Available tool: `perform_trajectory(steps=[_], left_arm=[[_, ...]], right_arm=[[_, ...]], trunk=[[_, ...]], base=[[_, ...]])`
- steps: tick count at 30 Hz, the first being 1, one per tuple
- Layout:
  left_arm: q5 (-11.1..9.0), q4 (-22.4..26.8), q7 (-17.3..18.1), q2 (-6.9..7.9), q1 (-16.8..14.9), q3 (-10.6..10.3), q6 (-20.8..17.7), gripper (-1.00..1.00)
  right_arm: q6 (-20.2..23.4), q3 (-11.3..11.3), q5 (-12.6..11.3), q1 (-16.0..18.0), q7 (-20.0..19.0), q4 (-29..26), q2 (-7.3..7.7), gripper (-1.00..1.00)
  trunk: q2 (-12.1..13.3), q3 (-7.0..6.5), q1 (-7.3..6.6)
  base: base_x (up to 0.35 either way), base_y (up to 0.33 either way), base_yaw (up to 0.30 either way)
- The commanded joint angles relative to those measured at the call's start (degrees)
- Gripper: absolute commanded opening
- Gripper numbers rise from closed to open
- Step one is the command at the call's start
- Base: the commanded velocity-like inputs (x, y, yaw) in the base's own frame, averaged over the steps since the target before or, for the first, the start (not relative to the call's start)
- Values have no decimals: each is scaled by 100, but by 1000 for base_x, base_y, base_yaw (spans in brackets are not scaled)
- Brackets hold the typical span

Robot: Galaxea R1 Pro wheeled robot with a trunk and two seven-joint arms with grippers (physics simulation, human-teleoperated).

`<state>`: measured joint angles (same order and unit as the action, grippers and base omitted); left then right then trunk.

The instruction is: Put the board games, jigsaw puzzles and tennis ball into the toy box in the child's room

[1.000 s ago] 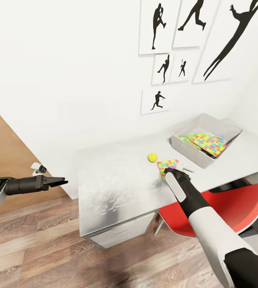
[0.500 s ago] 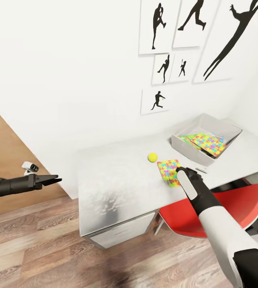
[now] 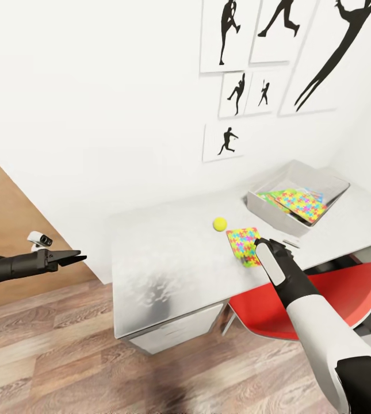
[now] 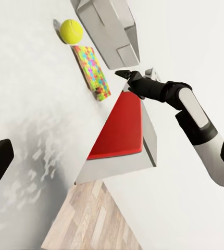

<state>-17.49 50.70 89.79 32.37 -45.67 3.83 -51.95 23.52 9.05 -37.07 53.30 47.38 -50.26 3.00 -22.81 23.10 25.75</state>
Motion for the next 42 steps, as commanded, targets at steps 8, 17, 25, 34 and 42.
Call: perform_trajectory(steps=[8, 17, 25, 34, 42], left_arm=[[-10, 1, 21, 4, -4, -1, -61, 100], [-9, 1, 21, 1, -4, -5, -61, 100], [-9, 1, 21, -1, -4, -5, -61, 100], [-9, 1, 21, 1, -4, -3, -61, 100], [-9, 1, 21, 4, -4, -3, -63, 100]], right_arm=[[30, 26, -20, 13, 35, -2, 3, 100], [30, 24, -20, 14, 42, -2, -1, 100], [30, -14, -20, 18, 43, -2, -1, 100], [30, -17, -20, 25, 43, -2, -8, 100], [30, -17, -20, 23, 43, -2, -12, 100]], trunk=[[-11, 39, 3], [-11, 41, 3], [-11, 41, 3], [-11, 41, 3], [-11, 41, 3]], base=[[119, 0, 0], [151, 0, 0], [119, 0, 0], [53, 0, 0], [86, 0, 0]])
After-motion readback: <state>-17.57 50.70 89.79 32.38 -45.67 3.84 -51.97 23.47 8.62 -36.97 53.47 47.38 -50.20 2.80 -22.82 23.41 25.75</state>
